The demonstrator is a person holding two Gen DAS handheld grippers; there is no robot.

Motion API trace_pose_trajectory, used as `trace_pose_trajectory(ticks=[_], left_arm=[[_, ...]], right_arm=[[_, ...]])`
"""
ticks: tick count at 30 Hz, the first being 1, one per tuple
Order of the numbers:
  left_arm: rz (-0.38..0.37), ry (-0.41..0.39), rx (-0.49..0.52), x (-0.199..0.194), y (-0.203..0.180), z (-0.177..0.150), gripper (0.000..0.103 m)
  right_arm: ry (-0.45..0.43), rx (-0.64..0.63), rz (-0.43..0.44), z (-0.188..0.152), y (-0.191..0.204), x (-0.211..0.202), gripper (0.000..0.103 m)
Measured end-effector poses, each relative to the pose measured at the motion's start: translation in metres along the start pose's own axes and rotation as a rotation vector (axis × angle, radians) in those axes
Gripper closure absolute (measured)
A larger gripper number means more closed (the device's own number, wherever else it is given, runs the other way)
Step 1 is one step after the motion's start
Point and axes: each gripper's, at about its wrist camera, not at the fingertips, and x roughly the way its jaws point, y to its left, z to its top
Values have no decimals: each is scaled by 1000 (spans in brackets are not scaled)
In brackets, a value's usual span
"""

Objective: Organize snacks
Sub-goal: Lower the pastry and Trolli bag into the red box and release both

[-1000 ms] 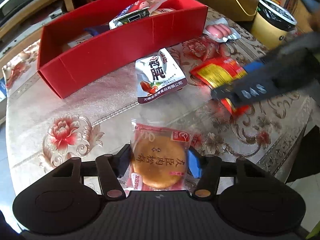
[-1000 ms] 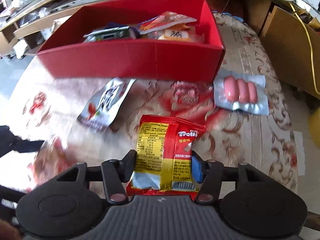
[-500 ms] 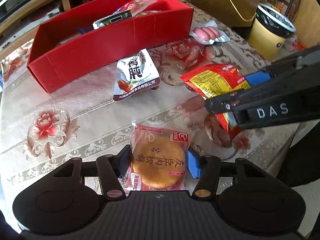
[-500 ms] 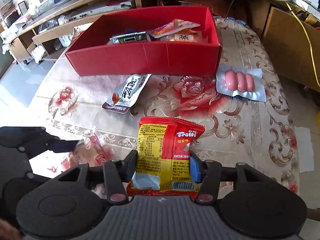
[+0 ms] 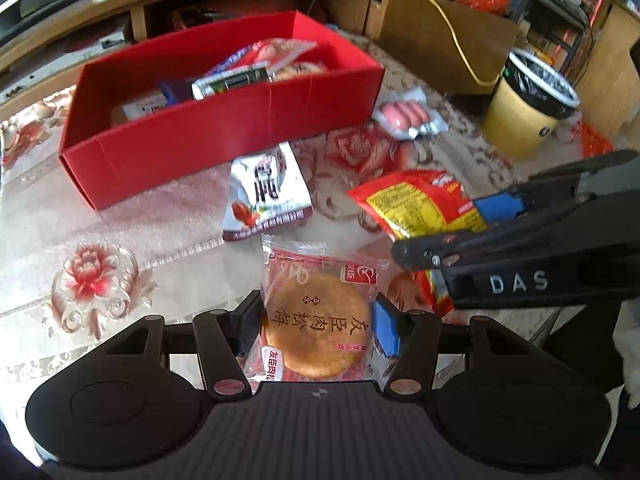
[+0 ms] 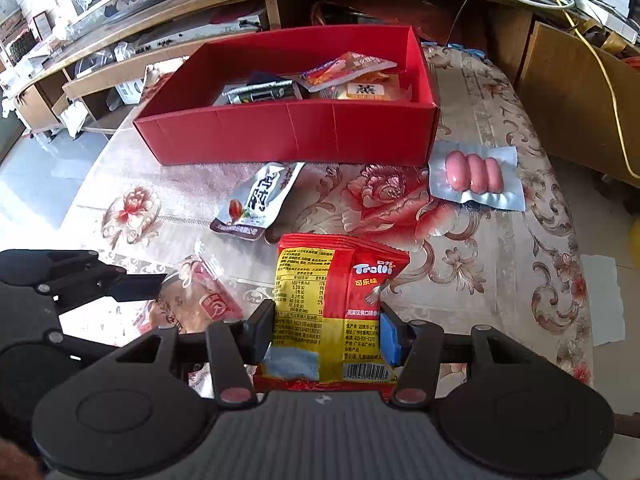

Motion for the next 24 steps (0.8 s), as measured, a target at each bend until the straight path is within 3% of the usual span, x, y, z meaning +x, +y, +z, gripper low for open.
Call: trace_pose_trajectory(ticks=[15, 24], left_arm=[[-18, -86, -100, -9, 24, 30, 39], [-15, -154, -183, -16, 47, 58, 39]], right_arm=[[-81, 54, 49, 30, -7, -14, 50], [-130, 67, 64, 65, -17, -12, 50]])
